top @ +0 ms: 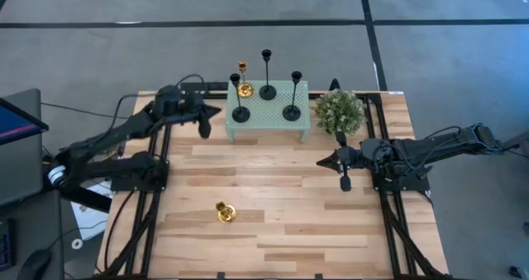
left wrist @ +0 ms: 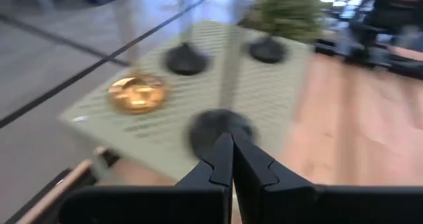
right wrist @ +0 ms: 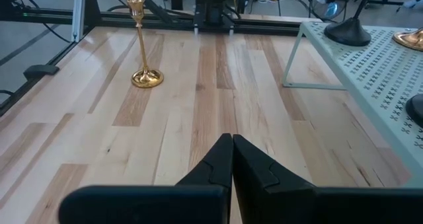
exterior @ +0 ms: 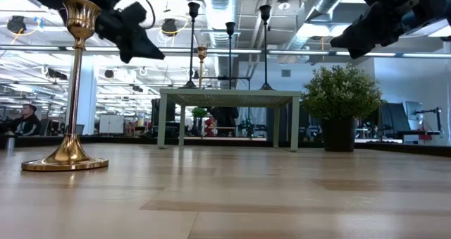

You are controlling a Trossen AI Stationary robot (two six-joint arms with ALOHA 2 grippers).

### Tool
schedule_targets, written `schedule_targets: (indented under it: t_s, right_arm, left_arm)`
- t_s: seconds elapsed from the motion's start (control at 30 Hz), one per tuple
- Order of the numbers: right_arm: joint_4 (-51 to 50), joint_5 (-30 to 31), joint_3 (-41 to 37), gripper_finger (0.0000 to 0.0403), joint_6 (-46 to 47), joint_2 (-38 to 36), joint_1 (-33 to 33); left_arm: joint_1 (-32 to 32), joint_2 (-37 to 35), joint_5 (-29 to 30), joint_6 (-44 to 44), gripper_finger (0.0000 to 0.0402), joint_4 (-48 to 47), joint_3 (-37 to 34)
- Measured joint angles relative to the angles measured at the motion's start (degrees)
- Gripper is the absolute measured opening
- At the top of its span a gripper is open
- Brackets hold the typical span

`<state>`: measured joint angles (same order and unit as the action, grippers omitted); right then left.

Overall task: Pick & Place candle stick holders
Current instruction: Put the gold candle holder on the shelf

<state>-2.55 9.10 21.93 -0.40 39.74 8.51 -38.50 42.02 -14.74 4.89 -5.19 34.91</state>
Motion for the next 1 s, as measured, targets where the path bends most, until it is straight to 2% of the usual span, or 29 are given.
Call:
schedule_targets:
  t_s: [0.13,0.33,0.57,0.73,0.87,1.0]
  right_arm:
    - [1.28,0.00,0.00,0.0000,2.20,0.00,0.00]
    - [2.52,-0.02,0.00,0.0000,3.03,-0.01,0.01]
    - [5.17,-0.22,0.00,0.0000,3.01,0.00,0.13]
    - [5.62,-0.22,0.00,0.0000,2.86,-0.02,0.15]
    - [5.62,-0.22,0.00,0.0000,2.86,-0.02,0.13]
    - [5.62,-0.22,0.00,0.0000,2.89,-0.02,0.13]
  left_arm:
    - [4.82,-5.45,-2.55,-0.68,0.0001,0.00,-3.35]
    - [12.58,-9.39,-2.56,-0.85,0.0001,-0.04,-6.96]
    - [22.10,-9.34,-2.44,-0.98,0.0002,-0.39,-11.38]
    - [28.07,-9.34,-2.40,-6.13,0.0002,-0.54,-14.50]
    - [33.49,-9.34,-2.45,-6.67,0.0002,-0.68,-16.15]
    - [38.84,-9.34,-5.89,-6.69,0.0002,-0.59,-17.24]
